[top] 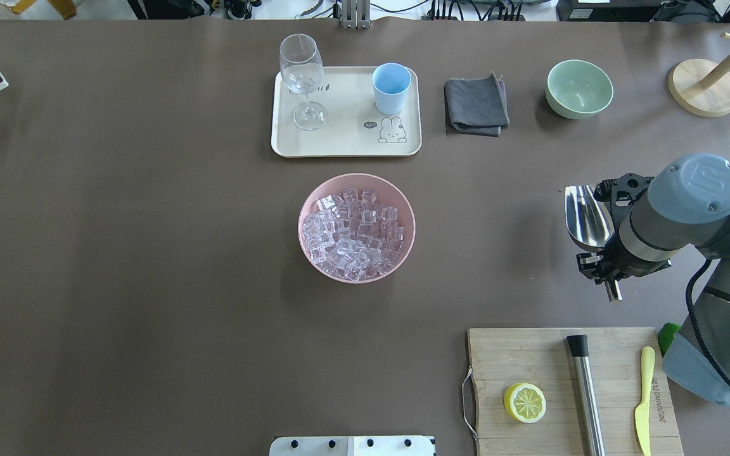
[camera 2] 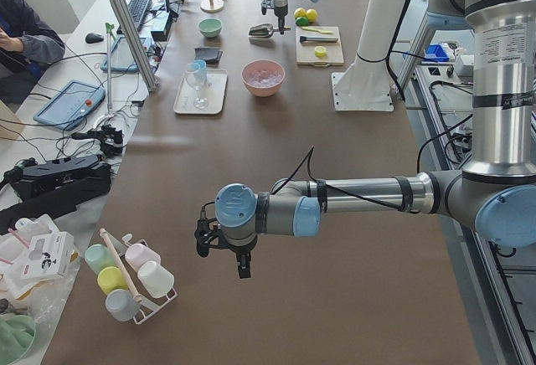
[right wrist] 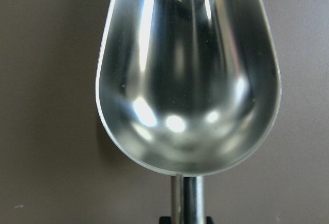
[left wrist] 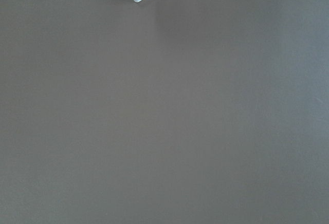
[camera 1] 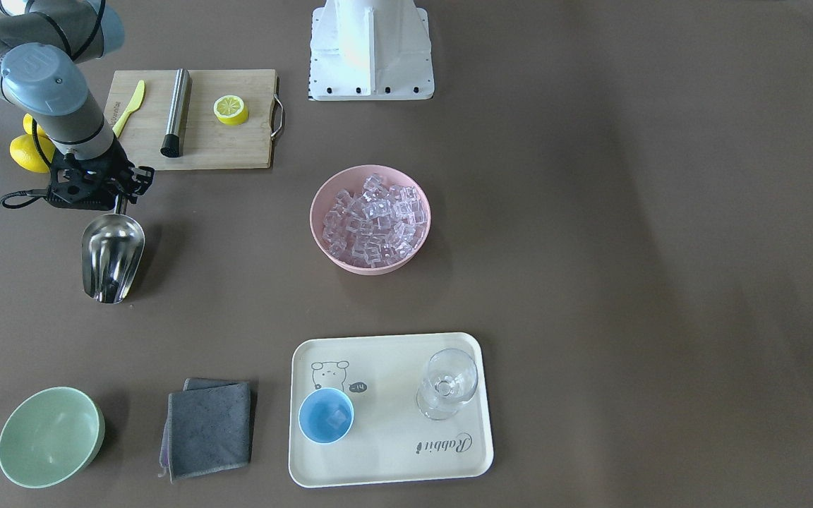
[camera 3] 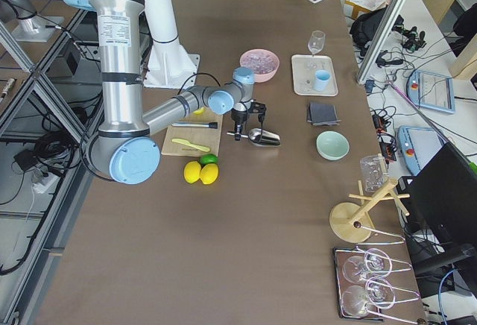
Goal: Put ice in cup with scoop
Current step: 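Set the scoop on the table, open the right gripper and withdraw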
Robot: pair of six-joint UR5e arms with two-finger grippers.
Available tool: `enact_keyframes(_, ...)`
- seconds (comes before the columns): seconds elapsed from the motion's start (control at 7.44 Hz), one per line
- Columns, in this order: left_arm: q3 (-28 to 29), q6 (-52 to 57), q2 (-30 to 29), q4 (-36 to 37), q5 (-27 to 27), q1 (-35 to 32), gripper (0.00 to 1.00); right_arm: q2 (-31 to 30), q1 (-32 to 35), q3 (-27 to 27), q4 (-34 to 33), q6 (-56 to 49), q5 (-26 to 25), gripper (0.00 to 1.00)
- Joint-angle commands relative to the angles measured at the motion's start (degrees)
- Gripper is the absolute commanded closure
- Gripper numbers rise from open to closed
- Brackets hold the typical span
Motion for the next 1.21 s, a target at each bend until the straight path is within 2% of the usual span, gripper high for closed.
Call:
enact_keyframes(0.0,0.2,0.0,0.0,0.0,0.09,0.05,0.02,0.37,0.04,-0.84,1.43,0.3,2.1,0.33)
enact_keyframes(0.13,0.03,0.0,0.0,0.0,0.0,0.05,0.02,0.46,0.13,-0.49,1.43,0.56,2.1,0.01)
enact_keyframes(0.4,0.11,0.0,0.0,0.0,0.09,0.14,0.02,0.55,1.7,0.65,1.43,0.66,2.54,0.0)
enact_keyframes(0.54,0.02,0.0,0.0,0.0,0.0,0.05,0.02,0.46,5.11,2.22,1.25,0.66,5.33,0.0)
enact_keyframes(0.81,0.29,-0.09,0.0,0.17,0.09,0.14,0.02,-0.06,14.59,7.23,-0.76,-0.56,6.93,0.0)
enact_keyframes(0.94,0.2,-0.09,0.0,0.09,0.09,0.14,0.02,-0.06,19.68,7.77,-2.16,-5.88,9.03,0.0)
enact_keyframes(1.07,0.11,-0.26,0.0,0.17,0.0,0.14,0.02,-0.06,25.65,7.78,-7.14,-20.03,10.79,0.0)
